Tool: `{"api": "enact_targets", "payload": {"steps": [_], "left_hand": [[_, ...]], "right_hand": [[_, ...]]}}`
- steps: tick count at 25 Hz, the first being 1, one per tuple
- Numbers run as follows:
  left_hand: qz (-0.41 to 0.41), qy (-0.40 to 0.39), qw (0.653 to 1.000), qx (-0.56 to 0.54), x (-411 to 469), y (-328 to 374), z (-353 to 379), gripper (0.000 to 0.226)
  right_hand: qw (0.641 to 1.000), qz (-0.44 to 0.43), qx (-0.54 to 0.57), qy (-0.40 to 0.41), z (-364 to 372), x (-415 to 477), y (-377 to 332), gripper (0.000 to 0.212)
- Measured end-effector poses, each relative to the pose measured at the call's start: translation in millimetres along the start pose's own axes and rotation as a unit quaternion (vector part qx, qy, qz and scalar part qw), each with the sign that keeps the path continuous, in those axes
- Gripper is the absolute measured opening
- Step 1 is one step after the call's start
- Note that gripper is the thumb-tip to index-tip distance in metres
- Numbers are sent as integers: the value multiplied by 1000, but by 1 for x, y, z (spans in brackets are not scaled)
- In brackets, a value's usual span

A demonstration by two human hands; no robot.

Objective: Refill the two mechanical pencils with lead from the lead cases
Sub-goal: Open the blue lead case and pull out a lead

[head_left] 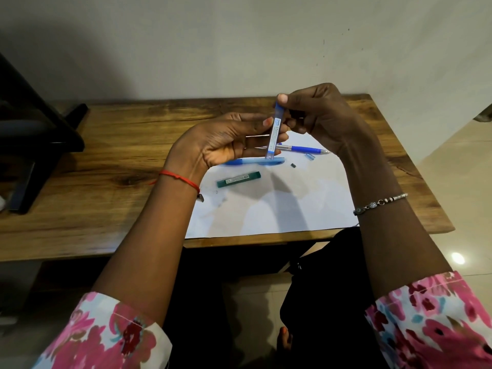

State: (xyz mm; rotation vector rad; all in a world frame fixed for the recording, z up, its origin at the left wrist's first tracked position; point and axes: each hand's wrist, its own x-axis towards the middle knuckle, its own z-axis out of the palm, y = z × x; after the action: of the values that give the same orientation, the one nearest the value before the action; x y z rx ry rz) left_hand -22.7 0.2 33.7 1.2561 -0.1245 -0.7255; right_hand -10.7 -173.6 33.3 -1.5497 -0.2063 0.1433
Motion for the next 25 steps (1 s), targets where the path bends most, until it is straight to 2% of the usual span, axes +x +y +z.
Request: {"api": "enact_targets", "payload": {"steps": [6, 14, 19, 23, 25], "left_hand": [[-9, 10, 1000, -17, 2, 1, -1, 43], [-11, 29, 999, -15, 2, 2, -3, 42], [-26, 41, 999, -16, 0, 1, -2, 35], [-21, 62, 998, -10, 0, 2, -2, 24], [-29, 74, 997, 5, -2, 3, -2, 19]], "right_hand": [[999, 13, -1, 52, 5, 1, -1, 17], [995, 45, 29, 82, 13, 1, 0, 23], [985, 68, 95, 128, 2, 5, -3, 18], [980, 151, 100, 83, -1, 3, 0, 23], [984, 157, 79, 40, 0, 1, 0, 21]]}}
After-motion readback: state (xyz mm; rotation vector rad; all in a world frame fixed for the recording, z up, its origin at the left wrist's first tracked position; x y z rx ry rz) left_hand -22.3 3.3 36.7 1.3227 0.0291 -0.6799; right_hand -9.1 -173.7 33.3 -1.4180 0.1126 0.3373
